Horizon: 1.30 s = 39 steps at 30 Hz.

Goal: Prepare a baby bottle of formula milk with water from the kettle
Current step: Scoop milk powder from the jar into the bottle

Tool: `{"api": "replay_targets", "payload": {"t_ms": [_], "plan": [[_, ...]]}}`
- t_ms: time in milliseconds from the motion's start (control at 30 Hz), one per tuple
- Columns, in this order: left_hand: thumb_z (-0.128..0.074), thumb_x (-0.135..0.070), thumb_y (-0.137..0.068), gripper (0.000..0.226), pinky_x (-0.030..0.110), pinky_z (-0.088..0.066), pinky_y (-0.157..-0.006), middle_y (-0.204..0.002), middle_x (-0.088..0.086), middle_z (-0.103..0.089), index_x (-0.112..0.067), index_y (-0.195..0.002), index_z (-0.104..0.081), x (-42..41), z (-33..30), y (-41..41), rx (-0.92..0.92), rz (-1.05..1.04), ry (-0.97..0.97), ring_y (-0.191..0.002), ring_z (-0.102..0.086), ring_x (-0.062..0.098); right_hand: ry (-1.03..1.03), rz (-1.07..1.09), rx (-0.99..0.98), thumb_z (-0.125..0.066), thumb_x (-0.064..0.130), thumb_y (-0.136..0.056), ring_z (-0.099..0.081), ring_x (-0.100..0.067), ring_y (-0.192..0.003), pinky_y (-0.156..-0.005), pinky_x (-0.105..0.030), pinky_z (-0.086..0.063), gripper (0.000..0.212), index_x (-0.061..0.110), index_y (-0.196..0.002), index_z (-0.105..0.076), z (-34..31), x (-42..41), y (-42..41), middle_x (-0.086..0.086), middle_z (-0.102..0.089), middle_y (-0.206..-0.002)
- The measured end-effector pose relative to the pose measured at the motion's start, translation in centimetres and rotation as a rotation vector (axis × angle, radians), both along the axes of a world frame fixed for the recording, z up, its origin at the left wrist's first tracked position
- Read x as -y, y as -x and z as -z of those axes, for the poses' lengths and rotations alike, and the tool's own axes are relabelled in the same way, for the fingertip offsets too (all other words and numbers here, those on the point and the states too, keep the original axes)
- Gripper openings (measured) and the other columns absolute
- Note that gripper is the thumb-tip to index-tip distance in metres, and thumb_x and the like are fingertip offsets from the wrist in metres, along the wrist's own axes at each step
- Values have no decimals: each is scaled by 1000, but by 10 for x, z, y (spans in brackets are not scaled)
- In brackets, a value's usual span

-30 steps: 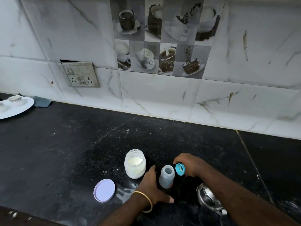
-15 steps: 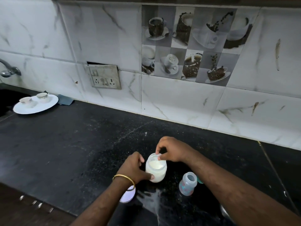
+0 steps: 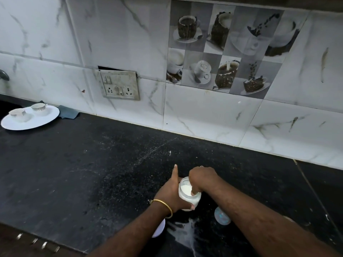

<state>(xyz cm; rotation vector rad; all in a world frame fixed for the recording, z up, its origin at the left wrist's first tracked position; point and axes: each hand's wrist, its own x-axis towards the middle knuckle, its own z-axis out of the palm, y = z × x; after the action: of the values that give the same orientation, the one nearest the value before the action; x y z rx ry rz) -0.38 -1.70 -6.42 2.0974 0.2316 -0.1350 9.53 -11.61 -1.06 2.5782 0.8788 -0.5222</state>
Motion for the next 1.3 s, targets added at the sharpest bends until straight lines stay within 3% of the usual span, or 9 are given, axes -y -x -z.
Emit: {"api": "replay_targets", "payload": {"t_ms": [300, 467, 633, 733, 800, 900, 1033, 1133, 1300], "plan": [[-93, -26, -57, 142, 22, -44, -101, -136, -13, -57, -16, -157, 8, -3, 7, 0, 33, 2, 16, -123, -56, 9, 40, 9, 4, -64, 21, -90, -58, -26, -122, -90, -39, -46, 36, 13, -125, -62, -1, -5, 9, -6, -62, -130], [-92, -26, -57, 143, 23, -45, -102, -136, -14, -56, -15, -157, 10, -5, 11, 2, 48, 0, 18, -124, -56, 8, -111, 25, -10, -59, 17, -85, -60, -24, -92, -75, -35, -48, 19, 15, -100, -69, -11, -2, 14, -2, -62, -99], [-90, -26, -60, 141, 20, -44, -99, -136, -18, -56, -14, -156, 12, -4, 15, 6, 68, -18, 38, -122, -56, 4, -191, -11, 5, -62, 19, -85, -62, -26, -106, -84, -39, -50, 5, 16, -81, -62, -10, -1, 22, -1, -58, -93], [-90, -28, -60, 141, 20, -44, -99, -136, -19, -56, -15, -156, 12, -3, 16, 7, 71, -22, 45, -121, -56, 3, -198, 22, -36, -63, 20, -86, -58, -25, -96, -83, -38, -45, 30, 21, -63, -43, -5, 0, 22, 4, -51, -80], [-90, -29, -59, 142, 22, -45, -101, -137, -19, -56, -15, -156, 12, -4, 19, 7, 72, -25, 45, -122, -56, 4, -221, 63, -89, -65, 21, -85, -49, -22, -85, -82, -37, -42, 35, 21, -59, -42, -3, 2, 20, 6, -44, -70], [-90, -28, -58, 142, 24, -45, -104, -139, -17, -56, -15, -156, 12, -4, 22, 7, 69, -32, 41, -124, -56, 5, -272, 157, -213, -70, 29, -84, -50, -19, -81, -77, -36, -42, 31, 20, -61, -51, -4, 5, 14, 7, -47, -68], [-91, -28, -57, 143, 25, -44, -105, -139, -18, -56, -15, -156, 12, -4, 24, 6, 72, -31, 31, -126, -54, 5, -404, 250, -229, -74, 38, -81, -65, -19, -84, -80, -36, -54, 20, 18, -84, -74, -11, 17, 3, 0, -69, -83], [-91, -28, -55, 144, 28, -43, -110, -139, -19, -56, -14, -156, 10, -4, 27, 6, 78, -32, 23, -129, -53, 4, -490, 333, -214, -75, 36, -82, -70, -18, -87, -84, -35, -58, 18, 22, -72, -70, -15, 33, -8, -1, -74, -91], [-87, -31, -57, 139, 30, -39, -114, -139, -22, -53, -14, -156, 10, -1, 29, 8, 94, -32, 11, -134, -49, 6, -613, 393, -255, -75, 35, -85, -60, -8, -72, -67, -23, -45, 25, 25, -65, -63, -21, 55, -20, 8, -64, -73]]}}
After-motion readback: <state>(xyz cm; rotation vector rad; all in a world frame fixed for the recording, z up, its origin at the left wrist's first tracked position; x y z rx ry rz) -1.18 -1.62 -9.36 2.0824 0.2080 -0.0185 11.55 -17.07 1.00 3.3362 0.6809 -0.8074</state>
